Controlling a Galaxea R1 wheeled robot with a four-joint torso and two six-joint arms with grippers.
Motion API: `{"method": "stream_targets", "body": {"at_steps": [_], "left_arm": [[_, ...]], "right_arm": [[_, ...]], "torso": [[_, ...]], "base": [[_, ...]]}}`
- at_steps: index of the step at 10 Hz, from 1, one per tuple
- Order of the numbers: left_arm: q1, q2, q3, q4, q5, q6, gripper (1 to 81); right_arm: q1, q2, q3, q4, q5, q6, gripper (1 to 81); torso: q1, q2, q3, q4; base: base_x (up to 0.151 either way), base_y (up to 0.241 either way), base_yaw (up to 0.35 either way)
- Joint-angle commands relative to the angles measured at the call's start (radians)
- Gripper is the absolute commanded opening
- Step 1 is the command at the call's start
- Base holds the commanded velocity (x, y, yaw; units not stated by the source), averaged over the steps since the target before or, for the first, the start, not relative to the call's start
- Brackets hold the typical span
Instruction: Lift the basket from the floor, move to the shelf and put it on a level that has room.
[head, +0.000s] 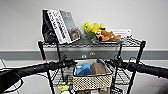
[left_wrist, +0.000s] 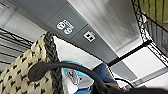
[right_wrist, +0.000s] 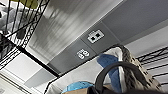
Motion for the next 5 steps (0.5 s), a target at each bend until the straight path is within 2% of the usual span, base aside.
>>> {"method": "stream_targets", "body": {"at_steps": [1,4,5], "left_arm": [[-0.260,0.052,-0.060,0.027,-0.030,0.008,1.0],[-0.261,0.099,-0.126,0.033,-0.019,0.008,1.0],[-0.256,0.121,-0.158,0.036,0.003,0.008,1.0]], "right_arm": [[0.225,0.099,-0.084,-0.038,0.078,0.007,1.0],[0.236,0.148,-0.154,-0.042,0.049,0.007,1.0],[0.233,0.151,-0.166,-0.047,0.044,0.007,1.0]], "torso": [[0.000,0.000,0.000,0.000],[0.000,0.000,0.000,0.000],[0.000,0.000,0.000,0.000]], "base": [[0.000,0.000,0.000],[0.000,0.000,0.000],[0.000,0.000,0.000]]}}
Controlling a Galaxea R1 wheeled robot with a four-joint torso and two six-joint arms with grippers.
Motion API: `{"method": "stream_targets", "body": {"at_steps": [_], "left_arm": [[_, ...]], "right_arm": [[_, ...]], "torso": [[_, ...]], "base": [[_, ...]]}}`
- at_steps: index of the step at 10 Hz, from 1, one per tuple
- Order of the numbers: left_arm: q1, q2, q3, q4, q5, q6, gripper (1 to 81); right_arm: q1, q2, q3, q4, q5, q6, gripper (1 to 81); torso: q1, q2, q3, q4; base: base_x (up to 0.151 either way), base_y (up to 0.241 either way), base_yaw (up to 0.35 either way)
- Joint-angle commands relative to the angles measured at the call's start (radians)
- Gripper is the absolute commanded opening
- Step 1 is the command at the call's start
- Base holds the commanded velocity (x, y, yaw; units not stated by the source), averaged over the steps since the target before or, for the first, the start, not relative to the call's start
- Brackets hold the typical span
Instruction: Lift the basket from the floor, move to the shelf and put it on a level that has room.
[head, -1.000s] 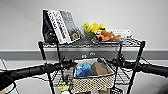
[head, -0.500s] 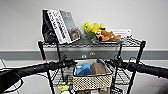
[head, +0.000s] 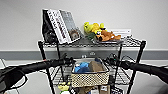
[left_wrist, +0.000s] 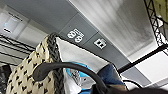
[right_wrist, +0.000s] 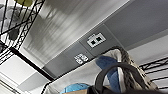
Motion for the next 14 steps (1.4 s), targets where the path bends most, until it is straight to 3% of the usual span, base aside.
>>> {"method": "stream_targets", "body": {"at_steps": [1,8,9,10,14], "left_arm": [[-0.224,0.074,-0.050,0.023,-0.047,0.009,1.0],[-0.217,0.073,-0.070,0.051,-0.001,0.015,1.0],[-0.217,0.069,-0.056,0.054,-0.003,0.017,81.1],[-0.218,0.059,-0.042,0.052,-0.007,0.017,81.1],[-0.217,0.011,0.000,0.043,-0.007,0.015,81.1]], "right_arm": [[0.222,0.034,-0.018,-0.026,0.044,0.007,1.0],[0.199,0.029,-0.059,-0.041,0.044,0.007,1.0],[0.199,0.025,-0.049,-0.041,0.046,0.007,1.0],[0.196,0.018,-0.038,-0.041,0.047,0.007,81.1],[0.195,-0.008,-0.003,-0.039,0.049,0.007,81.1]], "torso": [[0.000,0.000,0.000,0.000],[0.000,0.000,0.000,0.000],[0.000,0.000,0.000,0.000],[0.000,0.000,0.000,0.000],[0.000,0.000,0.000,0.000]], "base": [[0.000,0.000,0.000],[0.000,0.000,0.000],[0.000,0.000,0.000],[0.000,0.000,0.000],[0.000,0.000,0.000]]}}
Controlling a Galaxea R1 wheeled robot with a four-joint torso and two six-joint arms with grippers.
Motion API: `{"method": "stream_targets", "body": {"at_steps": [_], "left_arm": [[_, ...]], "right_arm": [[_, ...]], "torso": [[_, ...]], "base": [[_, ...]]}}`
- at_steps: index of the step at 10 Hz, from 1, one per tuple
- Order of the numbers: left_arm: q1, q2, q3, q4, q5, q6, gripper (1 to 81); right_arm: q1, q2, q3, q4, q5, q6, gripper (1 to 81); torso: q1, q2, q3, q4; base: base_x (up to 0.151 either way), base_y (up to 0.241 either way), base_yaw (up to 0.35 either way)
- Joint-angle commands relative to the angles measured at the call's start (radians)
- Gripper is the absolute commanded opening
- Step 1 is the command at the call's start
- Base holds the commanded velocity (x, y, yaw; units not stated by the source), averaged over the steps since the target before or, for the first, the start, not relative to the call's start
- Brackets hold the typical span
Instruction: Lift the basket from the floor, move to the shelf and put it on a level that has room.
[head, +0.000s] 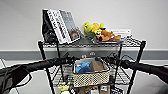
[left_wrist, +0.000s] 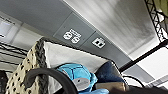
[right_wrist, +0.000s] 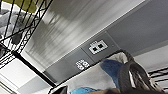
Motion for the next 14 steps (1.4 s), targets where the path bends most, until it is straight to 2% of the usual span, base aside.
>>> {"method": "stream_targets", "body": {"at_steps": [1,5,10,14], "left_arm": [[-0.199,-0.058,0.076,0.006,-0.032,0.008,81.1],[-0.168,-0.199,0.248,0.014,-0.038,0.010,81.1],[-0.142,-0.319,0.369,0.015,-0.040,0.015,81.1],[-0.070,-0.452,0.512,0.046,-0.061,0.016,81.1]], "right_arm": [[0.187,-0.025,0.039,-0.009,0.016,0.001,81.1],[0.160,-0.158,0.183,-0.007,0.028,0.001,81.1],[0.128,-0.310,0.351,-0.009,0.058,0.000,81.1],[0.055,-0.439,0.484,-0.010,0.090,-0.002,81.1]], "torso": [[0.000,0.000,0.000,0.000],[0.000,0.000,0.000,0.000],[0.000,0.000,0.000,0.000],[0.000,0.000,0.000,0.000]], "base": [[0.000,0.000,0.000],[0.000,0.000,0.000],[0.000,0.000,0.000],[0.000,0.000,0.000]]}}
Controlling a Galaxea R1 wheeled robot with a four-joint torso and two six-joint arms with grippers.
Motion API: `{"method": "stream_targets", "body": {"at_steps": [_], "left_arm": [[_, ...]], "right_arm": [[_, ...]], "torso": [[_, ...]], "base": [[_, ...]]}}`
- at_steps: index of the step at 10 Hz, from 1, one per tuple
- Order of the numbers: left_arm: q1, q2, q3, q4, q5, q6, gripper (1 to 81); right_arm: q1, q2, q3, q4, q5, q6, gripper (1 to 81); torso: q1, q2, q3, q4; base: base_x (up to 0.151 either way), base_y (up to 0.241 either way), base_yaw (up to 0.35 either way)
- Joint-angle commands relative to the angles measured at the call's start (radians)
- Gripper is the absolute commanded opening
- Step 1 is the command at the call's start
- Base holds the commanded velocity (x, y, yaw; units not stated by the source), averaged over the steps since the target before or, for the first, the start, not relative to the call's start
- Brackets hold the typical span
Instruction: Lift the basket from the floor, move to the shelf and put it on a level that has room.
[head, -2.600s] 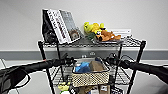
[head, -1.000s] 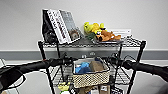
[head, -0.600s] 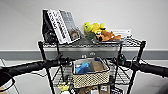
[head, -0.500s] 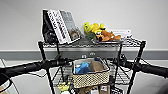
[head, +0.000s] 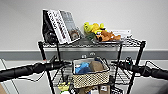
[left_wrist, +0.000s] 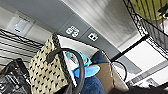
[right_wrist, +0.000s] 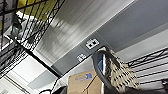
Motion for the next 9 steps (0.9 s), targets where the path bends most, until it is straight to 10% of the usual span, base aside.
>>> {"method": "stream_targets", "body": {"at_steps": [1,9], "left_arm": [[-0.081,-0.113,0.118,0.052,-0.046,0.010,81.1],[0.189,-0.380,0.387,0.173,-0.203,0.010,81.1]], "right_arm": [[0.081,-0.124,0.131,-0.012,0.048,-0.003,81.1],[-0.152,-0.409,0.377,-0.012,0.151,-0.011,81.1]], "torso": [[0.000,0.000,0.000,0.000],[-0.001,-0.001,0.001,0.000]], "base": [[0.000,0.000,0.000],[0.000,0.000,0.000]]}}
